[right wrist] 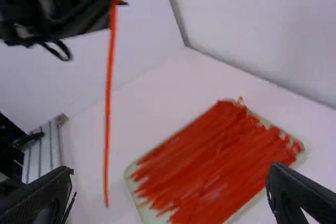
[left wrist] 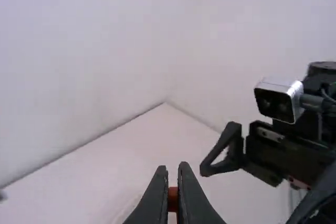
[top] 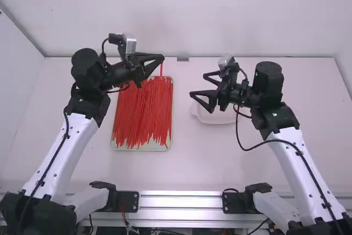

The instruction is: Fasten the cable tie

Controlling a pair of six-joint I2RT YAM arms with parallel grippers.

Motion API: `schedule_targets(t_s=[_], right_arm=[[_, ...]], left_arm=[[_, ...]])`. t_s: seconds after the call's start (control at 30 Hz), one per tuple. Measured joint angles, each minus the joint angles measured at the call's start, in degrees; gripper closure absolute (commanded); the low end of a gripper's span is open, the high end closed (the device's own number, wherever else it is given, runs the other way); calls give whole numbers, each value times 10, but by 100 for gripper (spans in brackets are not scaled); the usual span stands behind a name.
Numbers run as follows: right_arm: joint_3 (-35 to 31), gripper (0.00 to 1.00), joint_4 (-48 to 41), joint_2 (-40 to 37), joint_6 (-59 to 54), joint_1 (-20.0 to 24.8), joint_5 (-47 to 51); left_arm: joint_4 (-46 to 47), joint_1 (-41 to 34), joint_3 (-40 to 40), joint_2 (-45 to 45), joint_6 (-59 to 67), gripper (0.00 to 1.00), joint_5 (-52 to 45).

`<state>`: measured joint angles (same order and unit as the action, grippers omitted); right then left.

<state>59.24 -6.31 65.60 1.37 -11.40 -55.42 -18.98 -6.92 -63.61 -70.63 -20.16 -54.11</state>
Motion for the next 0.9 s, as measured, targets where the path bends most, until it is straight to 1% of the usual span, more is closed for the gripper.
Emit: schedule_targets(t_s=[0.1, 0.2, 0.23, 0.27, 0.37, 0.47, 0.7, 0.83, 0.87, 0.9], right_arm=[[0, 2, 37, 0, 10, 12, -42], [0, 2, 84, 0, 29, 19, -83], [0, 2, 84, 0, 29, 19, -83], [0, 2, 103, 0, 40, 19, -98], [0, 2, 139, 0, 57, 18, -121], [0, 2, 163, 0, 67, 10, -134], [0, 0, 203, 3, 75, -16, -143], [0, 2, 225, 17, 77, -28, -145], [0, 4, 231, 21, 82, -29, -145], [0, 8, 243, 27, 91, -31, -145]], left_arm=[[-80, -1, 0, -20, -42, 98, -29], [-193, -14, 0, -50, -101, 98, -59], [-193, -14, 0, -50, -101, 98, -59], [-236, -24, 0, -64, -125, 98, -68], [-294, -41, 0, -85, -162, 98, -78], [-322, -56, 0, -101, -197, 98, -83], [-323, -81, -16, -114, -222, 98, -89], [-325, -98, -36, -114, -224, 98, -90], [-326, -100, -40, -114, -224, 98, -91], [-326, -102, -45, -114, -226, 98, -91]])
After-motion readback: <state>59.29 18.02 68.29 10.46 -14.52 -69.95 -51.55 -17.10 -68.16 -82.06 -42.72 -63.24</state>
